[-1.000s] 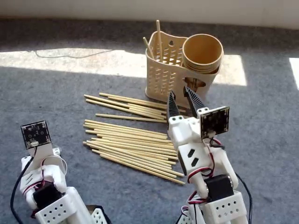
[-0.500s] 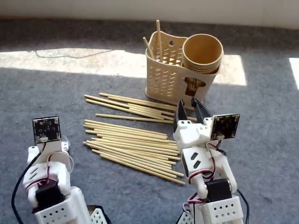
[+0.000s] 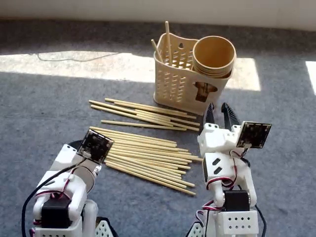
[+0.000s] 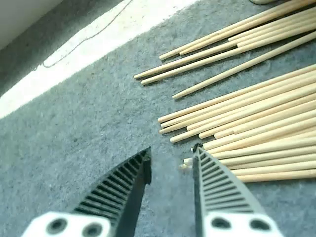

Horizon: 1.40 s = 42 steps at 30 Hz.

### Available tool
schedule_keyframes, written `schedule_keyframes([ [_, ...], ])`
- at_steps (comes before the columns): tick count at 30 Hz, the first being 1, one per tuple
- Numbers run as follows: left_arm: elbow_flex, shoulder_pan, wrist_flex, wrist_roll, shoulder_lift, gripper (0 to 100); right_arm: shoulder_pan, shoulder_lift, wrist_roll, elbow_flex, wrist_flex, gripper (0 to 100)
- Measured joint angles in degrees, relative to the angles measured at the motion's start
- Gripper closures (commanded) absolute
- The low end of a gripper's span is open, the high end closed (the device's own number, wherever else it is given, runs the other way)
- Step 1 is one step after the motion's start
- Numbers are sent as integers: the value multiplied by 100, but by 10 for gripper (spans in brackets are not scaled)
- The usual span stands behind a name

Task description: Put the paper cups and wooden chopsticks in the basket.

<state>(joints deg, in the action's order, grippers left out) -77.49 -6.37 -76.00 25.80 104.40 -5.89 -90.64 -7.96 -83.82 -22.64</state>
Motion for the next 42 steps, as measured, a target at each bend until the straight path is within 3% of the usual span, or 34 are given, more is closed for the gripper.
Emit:
schedule_keyframes([
  [9, 167, 800, -132, 325, -413, 857, 369, 0, 0, 0, 0, 861],
  [13, 730, 1336, -132, 404, -1538, 857, 413, 0, 0, 0, 0, 861],
  [28, 2295, 4211, -132, 747, -5908, 857, 2022, 0, 0, 0, 352, 861],
  [42, 3174, 4475, 888, 1046, -8923, 857, 2690, 0, 0, 0, 642, 861],
])
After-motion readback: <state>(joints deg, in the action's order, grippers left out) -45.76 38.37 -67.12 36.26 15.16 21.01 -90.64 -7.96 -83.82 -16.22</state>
